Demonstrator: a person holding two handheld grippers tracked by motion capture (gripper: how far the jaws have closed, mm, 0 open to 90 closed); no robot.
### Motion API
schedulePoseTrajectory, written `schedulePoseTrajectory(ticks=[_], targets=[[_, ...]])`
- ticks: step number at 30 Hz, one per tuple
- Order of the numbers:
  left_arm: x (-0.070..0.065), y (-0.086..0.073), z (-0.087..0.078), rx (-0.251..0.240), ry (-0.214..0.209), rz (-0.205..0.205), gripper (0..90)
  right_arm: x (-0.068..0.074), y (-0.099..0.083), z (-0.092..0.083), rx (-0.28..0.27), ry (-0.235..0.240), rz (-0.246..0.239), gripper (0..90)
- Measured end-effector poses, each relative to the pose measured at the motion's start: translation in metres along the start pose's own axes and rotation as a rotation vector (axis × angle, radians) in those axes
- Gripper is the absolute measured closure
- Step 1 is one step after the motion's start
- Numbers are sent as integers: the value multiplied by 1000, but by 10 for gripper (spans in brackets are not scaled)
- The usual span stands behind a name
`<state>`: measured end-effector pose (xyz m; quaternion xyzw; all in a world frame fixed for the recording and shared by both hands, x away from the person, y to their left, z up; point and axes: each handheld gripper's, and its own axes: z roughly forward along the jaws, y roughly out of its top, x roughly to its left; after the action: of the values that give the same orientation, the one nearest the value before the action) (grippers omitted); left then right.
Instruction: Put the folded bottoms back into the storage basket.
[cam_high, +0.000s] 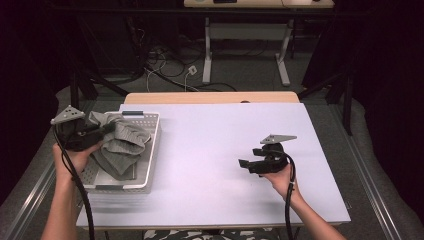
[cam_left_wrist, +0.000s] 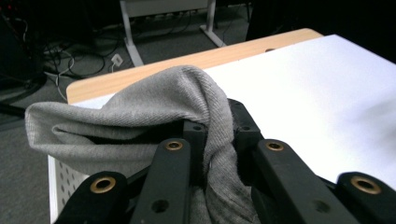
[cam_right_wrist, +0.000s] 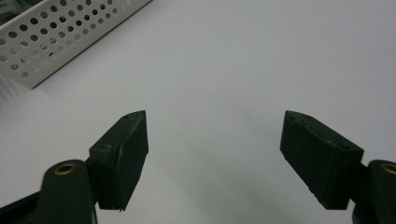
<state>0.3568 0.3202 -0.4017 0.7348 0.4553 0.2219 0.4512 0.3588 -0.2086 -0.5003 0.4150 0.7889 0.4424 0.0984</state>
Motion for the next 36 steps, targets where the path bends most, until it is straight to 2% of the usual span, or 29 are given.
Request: schedulePoseTrajectory(ticks=[14,23,31,36], targets=[[19,-24,14,109,8,-44,797,1,-1,0,14,2,-4,230],[27,-40,22,192,33,-74,779,-3,-6,-7,25,-7,-7,224],[31,-50,26,253,75,-91,760,-8,-11,-18,25,-23,0,223],[33,-59,36,327,109,-107,749,-8,-13,-23,21,-29,4,223]])
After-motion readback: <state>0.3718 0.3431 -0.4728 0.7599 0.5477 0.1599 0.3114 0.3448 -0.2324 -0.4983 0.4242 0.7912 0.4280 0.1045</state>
